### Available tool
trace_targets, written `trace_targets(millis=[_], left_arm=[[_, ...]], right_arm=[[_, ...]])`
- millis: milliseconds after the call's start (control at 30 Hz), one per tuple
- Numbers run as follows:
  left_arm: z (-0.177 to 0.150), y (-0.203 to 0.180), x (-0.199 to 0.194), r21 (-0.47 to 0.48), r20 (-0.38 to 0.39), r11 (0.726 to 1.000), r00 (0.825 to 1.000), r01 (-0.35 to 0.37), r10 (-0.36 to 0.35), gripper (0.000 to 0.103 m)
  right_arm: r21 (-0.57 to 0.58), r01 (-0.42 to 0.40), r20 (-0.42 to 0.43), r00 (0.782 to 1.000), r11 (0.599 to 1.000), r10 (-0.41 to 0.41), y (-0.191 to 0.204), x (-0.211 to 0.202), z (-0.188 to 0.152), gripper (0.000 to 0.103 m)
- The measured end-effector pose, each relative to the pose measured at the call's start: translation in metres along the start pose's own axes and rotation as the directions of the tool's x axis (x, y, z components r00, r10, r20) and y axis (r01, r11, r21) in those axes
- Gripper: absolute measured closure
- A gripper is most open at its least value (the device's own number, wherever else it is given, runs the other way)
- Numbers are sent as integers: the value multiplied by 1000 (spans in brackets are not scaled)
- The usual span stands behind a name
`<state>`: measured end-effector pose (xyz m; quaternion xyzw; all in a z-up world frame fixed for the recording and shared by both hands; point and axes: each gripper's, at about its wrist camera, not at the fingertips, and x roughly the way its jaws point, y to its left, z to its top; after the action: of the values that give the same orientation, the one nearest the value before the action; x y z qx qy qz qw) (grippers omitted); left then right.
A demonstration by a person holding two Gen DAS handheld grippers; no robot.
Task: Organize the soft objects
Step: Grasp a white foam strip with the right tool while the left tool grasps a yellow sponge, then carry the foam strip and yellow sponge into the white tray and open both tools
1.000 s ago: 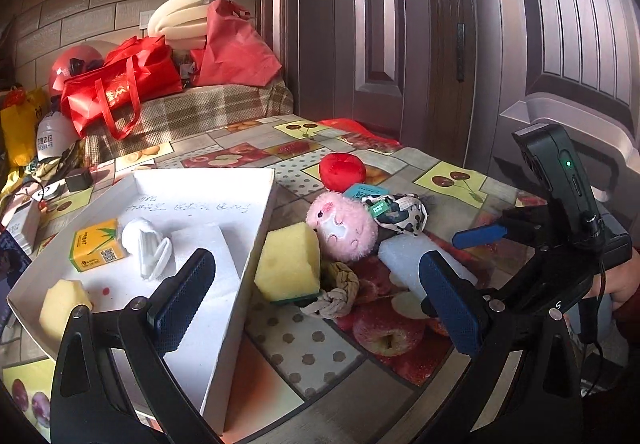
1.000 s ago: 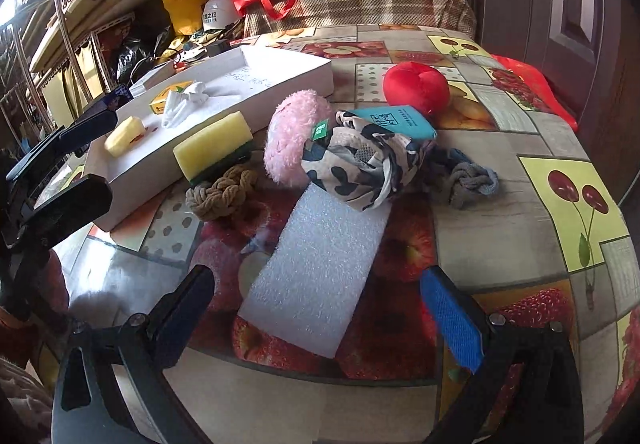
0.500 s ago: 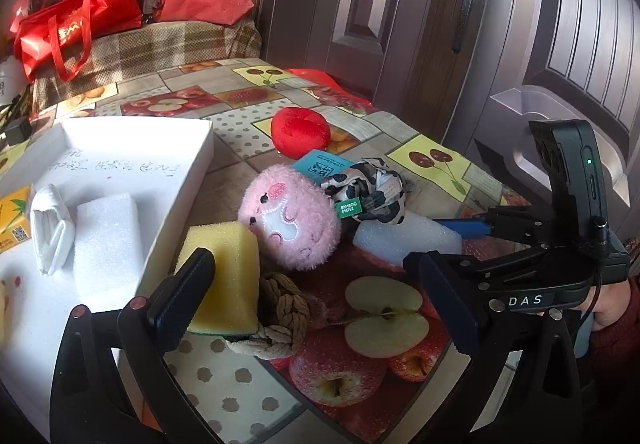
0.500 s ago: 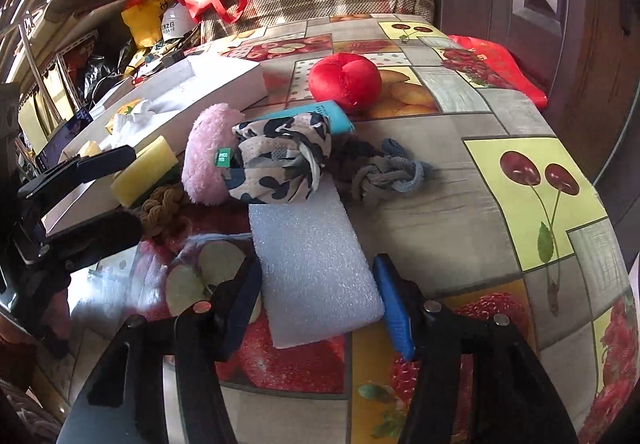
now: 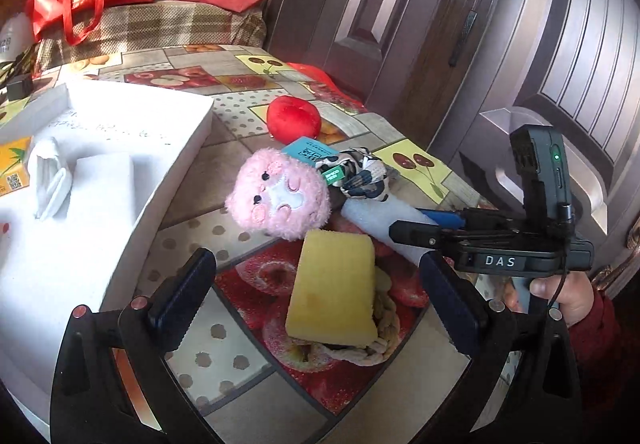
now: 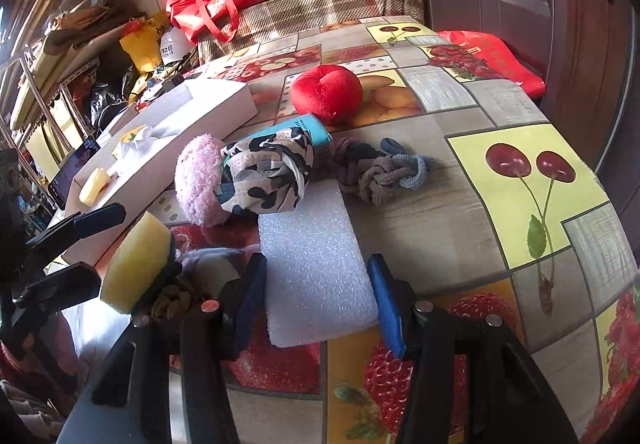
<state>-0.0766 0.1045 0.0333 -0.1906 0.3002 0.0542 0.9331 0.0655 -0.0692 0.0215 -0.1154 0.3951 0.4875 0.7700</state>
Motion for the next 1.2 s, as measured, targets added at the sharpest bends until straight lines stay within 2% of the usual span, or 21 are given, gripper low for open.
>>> trace_targets(millis=[67,267,300,333,367,400,500,667,733,800,867,967,1033,1100,1200], left_arm=[[-1,4,6,-14,-31,1000,1000,1,-2,7],[-5,-17,14,88,-67,996,998,5,0,11],[-5,-19,16,100,-74,995,997,0,7,22],[-6,-20,18,105,-82,994,997,-4,13,38],[-7,-20,20,106,-96,994,995,-5,15,47],[-8,-19,23,106,-112,994,994,1,11,63],[-8,-19,18,107,-90,994,996,13,-3,63],[-9,-15,-11,101,64,995,997,29,-35,63],[-9,-13,-28,112,163,994,987,-1,-18,63],[-10,-12,-42,137,249,988,968,-68,32,63],[-12,-8,-52,150,305,979,949,-135,84,63],[-14,3,-63,141,344,970,928,-197,139,63],[-16,15,-72,116,368,965,913,-235,178,63],[-17,26,-81,82,390,960,895,-266,215,63],[-21,41,-93,34,412,954,874,-298,259,63]], right_arm=[[7,-2,11,1000,1000,2,-1,-2,0,52],[26,-15,2,1000,1000,15,-4,0,0,52],[27,-15,4,1000,1000,15,-5,0,0,52],[27,-14,6,1000,1000,14,-4,-1,0,52],[27,-13,8,1000,1000,13,-4,-1,0,52],[26,-12,11,1000,1000,12,-3,-2,0,52],[21,-8,33,999,1000,8,-2,-6,-1,52],[16,17,123,992,1000,-19,0,-22,-3,52],[17,26,162,986,1000,-29,0,-29,-4,52],[16,34,214,976,999,-37,1,-38,-7,53],[10,42,288,957,999,-43,5,-51,-11,53],[9,28,412,911,1000,-29,11,-73,-19,53],[17,25,466,885,1000,-30,16,-80,-23,53],[30,16,491,871,999,-29,20,-82,-24,53],[36,2,498,867,999,-20,27,-77,-22,53]])
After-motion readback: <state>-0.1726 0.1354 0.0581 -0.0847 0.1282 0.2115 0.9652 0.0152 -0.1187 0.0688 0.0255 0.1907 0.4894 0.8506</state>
